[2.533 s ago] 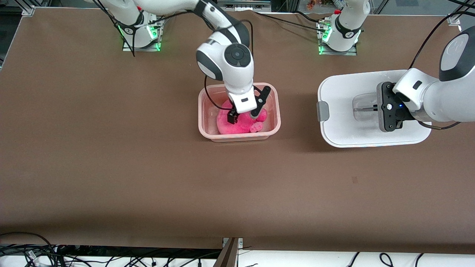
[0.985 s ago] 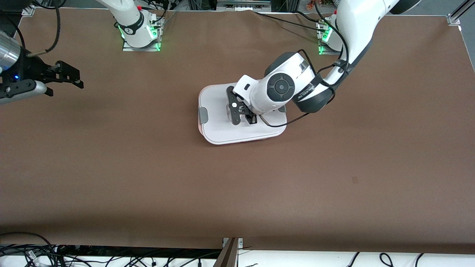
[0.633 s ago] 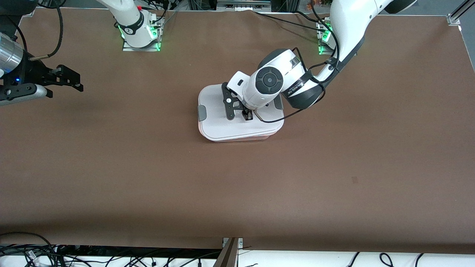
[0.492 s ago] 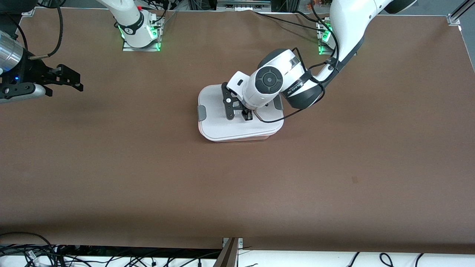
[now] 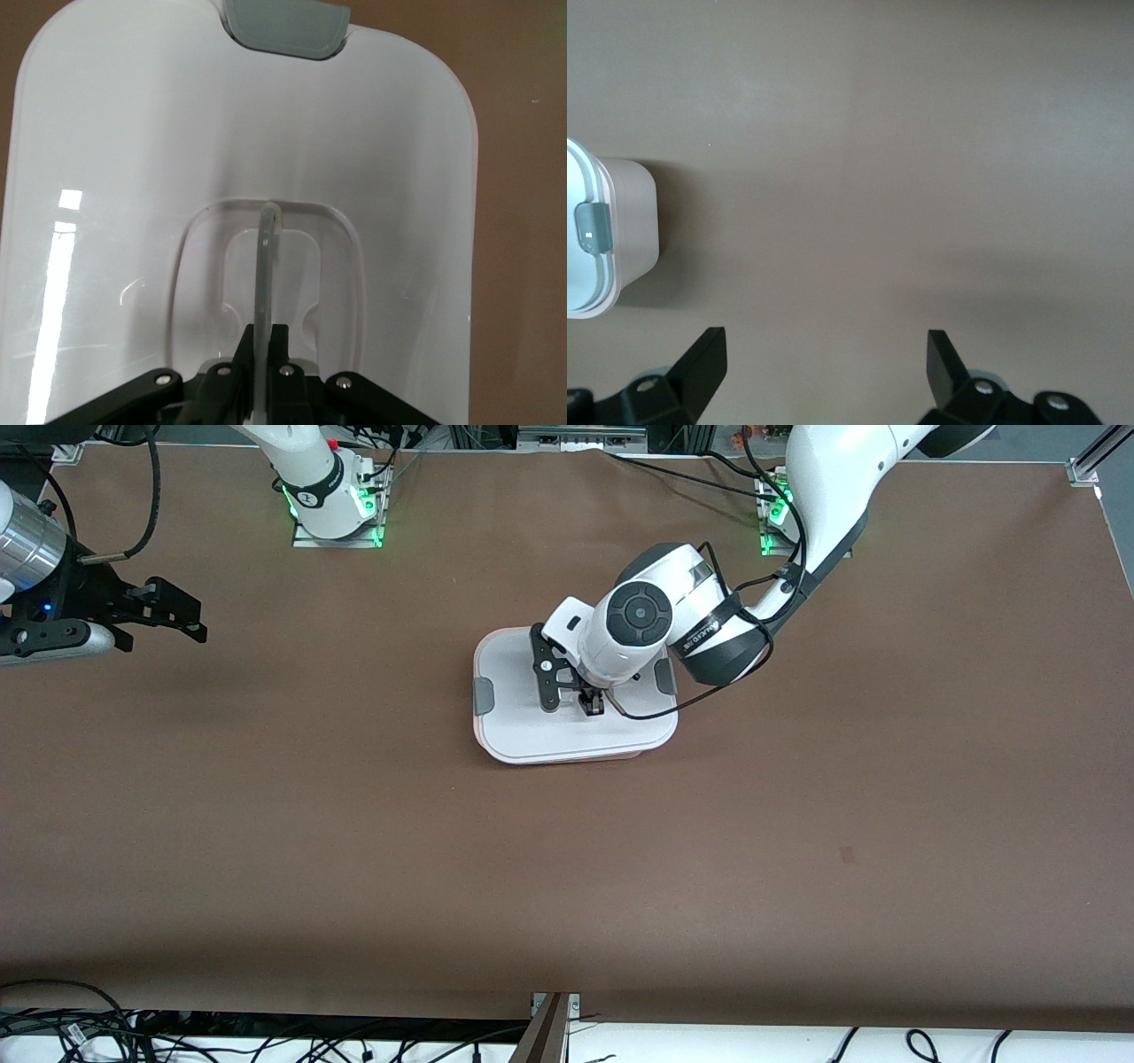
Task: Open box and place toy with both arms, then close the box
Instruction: 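Lower the lid onto the tub and press it down with the left gripper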
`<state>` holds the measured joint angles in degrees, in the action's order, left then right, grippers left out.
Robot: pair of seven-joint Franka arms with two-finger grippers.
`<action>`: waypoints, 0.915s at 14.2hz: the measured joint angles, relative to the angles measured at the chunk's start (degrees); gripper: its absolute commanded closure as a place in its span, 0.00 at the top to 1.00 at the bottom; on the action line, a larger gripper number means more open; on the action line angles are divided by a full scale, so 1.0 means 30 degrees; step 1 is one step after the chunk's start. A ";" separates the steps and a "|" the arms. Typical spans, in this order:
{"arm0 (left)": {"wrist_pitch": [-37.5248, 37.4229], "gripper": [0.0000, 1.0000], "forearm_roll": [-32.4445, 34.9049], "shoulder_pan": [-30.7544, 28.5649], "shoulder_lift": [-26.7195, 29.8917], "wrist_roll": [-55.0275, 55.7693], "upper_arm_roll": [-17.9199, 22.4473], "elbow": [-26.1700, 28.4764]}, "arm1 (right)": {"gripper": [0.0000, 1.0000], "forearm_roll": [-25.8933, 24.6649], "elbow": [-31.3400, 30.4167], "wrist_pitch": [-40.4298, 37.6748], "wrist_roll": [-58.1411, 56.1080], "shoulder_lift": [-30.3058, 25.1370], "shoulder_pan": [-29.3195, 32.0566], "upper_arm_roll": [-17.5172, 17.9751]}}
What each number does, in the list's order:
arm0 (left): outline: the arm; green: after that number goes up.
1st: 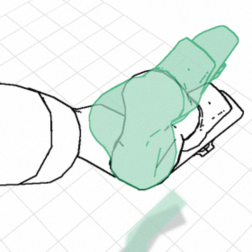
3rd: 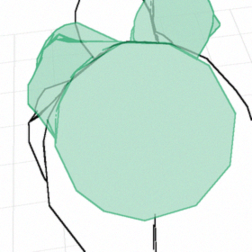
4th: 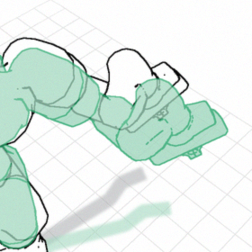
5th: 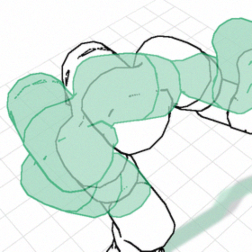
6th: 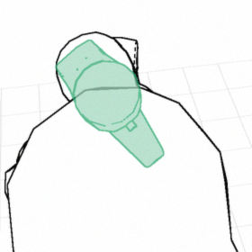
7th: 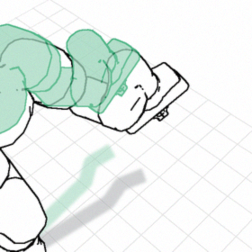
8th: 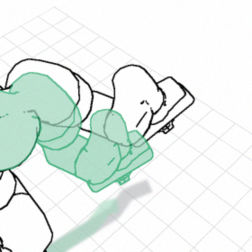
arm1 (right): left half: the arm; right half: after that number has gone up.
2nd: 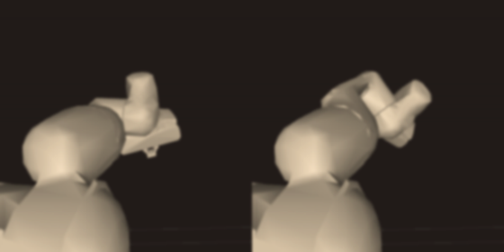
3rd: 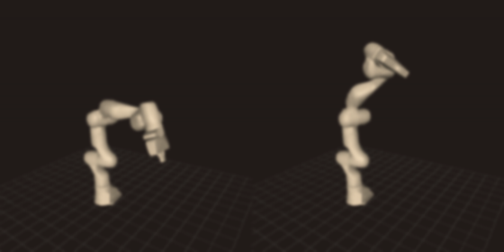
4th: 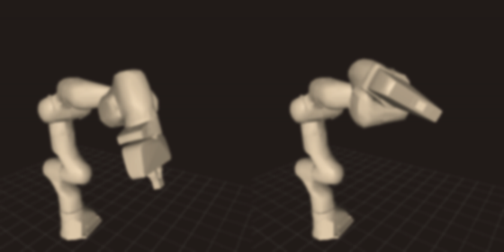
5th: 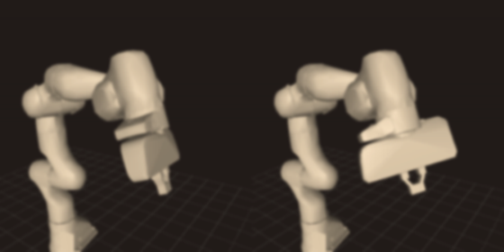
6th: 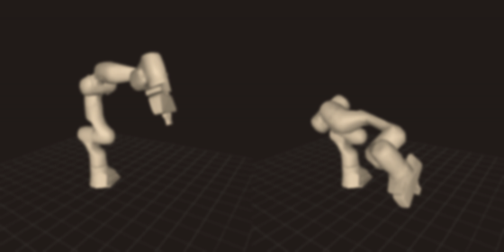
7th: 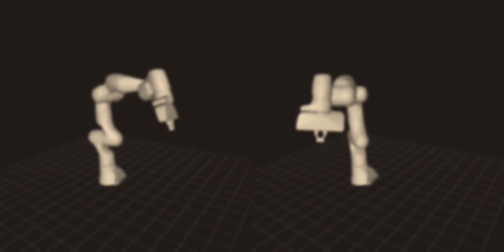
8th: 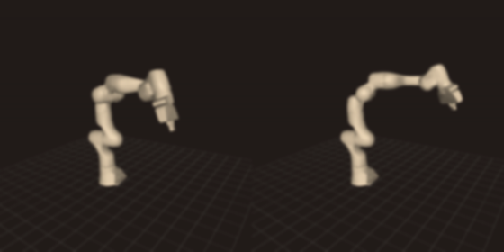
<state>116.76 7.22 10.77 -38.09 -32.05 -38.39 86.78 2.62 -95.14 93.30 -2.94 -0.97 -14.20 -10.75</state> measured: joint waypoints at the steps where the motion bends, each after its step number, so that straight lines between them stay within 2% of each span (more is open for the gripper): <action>1: 0.0000 0.00 0.0004 0.0071 0.0001 -0.0004 -0.0021 0.0003 | 1.00 -0.0006 0.0136 0.0023 0.0009 0.0058 0.0035 -0.0012; 13: 0.0119 0.00 0.0506 0.0400 -0.0056 -0.1314 -0.0013 0.0104 | 1.00 -0.0021 0.0388 0.0023 0.0009 0.0180 0.0205 -0.0021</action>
<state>117.12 8.74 11.97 -38.26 -36.00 -38.43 87.09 2.56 -93.97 93.37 -2.91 -0.43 -13.59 -10.81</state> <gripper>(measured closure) 0.925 0.000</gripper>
